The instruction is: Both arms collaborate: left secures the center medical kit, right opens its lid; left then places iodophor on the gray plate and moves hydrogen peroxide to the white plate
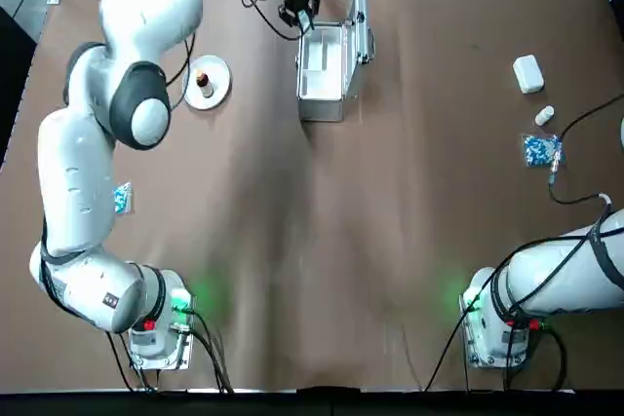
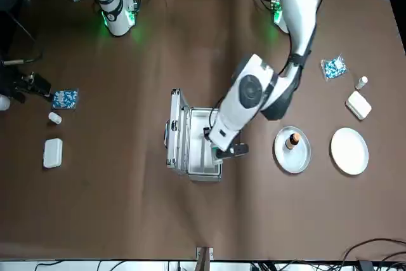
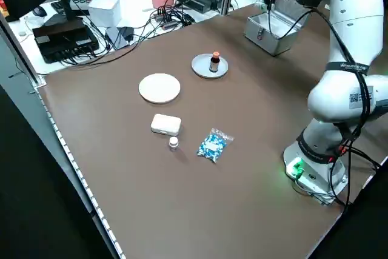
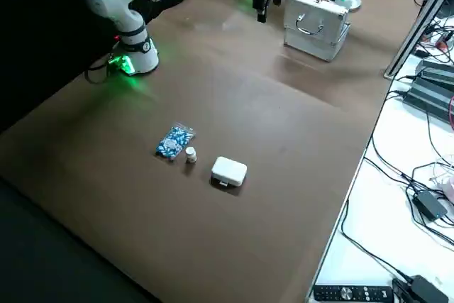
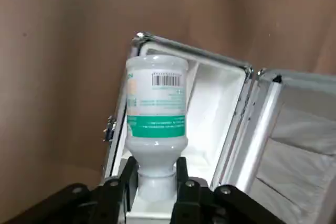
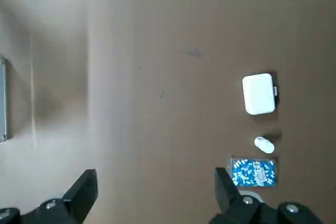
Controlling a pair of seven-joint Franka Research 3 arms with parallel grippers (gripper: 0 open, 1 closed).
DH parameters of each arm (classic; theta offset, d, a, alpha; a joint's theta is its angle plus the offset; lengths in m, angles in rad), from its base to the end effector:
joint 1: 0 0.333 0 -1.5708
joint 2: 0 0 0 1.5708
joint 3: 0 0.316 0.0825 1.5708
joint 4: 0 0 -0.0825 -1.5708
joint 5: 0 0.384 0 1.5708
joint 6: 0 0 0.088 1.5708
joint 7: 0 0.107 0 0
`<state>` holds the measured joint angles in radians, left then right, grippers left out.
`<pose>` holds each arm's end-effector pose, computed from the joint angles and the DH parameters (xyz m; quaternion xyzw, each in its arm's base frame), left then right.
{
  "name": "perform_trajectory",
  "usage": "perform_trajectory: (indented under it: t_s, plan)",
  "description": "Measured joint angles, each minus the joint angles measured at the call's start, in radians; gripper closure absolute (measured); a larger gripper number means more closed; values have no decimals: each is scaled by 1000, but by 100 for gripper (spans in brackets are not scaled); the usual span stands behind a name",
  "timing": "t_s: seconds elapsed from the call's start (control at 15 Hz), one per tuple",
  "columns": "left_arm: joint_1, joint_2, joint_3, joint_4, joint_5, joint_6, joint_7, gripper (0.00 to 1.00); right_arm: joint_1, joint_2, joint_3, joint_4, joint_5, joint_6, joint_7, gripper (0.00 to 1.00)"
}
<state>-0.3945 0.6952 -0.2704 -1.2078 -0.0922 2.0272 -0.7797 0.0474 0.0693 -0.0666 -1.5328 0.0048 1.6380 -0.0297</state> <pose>0.6246 -0.4248 0.3942 0.9832 0.1099 -0.0284 0.1428 0.5822 -0.0093 0.6093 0.9998 0.0053 0.0180 0.0003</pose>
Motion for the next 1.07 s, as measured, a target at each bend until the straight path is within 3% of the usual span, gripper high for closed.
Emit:
perform_trajectory:
  t_s: [0.53, 1.07]
  plan:
    - [315, -13, -210, 0, -36, -193, 19, 67, 0, 4, 0, 0, 0, 0, 0, 1]
    - [540, -16, -299, 0, -48, -407, 77, 67, 1, 4, 0, 0, 0, -1, 0, 1]
